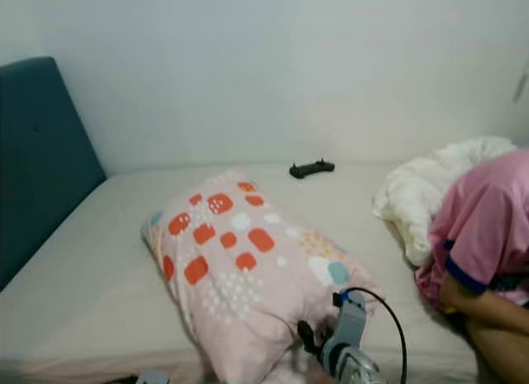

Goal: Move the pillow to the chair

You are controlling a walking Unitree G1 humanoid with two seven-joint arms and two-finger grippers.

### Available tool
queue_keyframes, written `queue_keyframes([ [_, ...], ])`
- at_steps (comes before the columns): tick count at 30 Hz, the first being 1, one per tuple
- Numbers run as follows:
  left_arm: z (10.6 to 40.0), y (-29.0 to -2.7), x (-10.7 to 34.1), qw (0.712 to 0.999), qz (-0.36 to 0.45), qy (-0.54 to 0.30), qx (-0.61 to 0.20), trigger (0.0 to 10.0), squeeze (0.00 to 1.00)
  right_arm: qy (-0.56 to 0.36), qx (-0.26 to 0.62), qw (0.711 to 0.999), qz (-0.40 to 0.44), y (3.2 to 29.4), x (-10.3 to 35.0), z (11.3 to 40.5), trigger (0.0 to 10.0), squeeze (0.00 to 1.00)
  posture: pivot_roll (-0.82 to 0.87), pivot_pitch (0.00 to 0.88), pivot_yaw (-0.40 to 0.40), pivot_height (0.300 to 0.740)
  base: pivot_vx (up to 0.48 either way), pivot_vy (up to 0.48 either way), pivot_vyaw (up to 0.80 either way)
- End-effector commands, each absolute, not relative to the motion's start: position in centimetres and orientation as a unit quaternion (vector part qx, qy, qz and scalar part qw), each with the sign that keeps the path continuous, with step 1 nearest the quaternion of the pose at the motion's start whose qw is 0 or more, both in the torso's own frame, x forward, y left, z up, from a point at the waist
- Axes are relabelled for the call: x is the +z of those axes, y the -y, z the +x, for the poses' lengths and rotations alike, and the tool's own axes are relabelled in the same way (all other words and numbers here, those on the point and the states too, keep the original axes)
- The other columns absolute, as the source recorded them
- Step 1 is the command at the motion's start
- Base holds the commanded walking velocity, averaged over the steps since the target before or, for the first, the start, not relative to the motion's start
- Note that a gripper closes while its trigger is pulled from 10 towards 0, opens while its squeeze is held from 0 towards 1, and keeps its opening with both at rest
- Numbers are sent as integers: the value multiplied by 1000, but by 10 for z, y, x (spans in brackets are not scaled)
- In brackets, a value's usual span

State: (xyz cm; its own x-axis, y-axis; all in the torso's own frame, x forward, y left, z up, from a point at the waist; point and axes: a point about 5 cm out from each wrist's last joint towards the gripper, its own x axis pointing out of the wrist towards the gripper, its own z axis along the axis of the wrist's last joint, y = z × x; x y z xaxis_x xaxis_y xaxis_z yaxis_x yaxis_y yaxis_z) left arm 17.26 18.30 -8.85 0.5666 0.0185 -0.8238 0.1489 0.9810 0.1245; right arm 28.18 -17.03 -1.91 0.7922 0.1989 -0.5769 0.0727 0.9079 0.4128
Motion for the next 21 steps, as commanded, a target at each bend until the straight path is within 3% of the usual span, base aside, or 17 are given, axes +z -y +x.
queue_keyframes([
  [1,146,-186,-100,851,98,-514,-47,10000,0,-307,31,924,224,173,-15,286,10000,0,-37,28,15,570,0,0,0],
  [10,143,-190,-101,849,103,-517,-46,10000,0,-285,29,926,245,177,-8,292,10000,0,-26,30,21,545,0,0,0],
  [21,140,-193,-101,848,106,-517,-45,10000,0,-219,120,926,283,166,19,314,10000,0,-14,40,23,510,0,0,0],
])
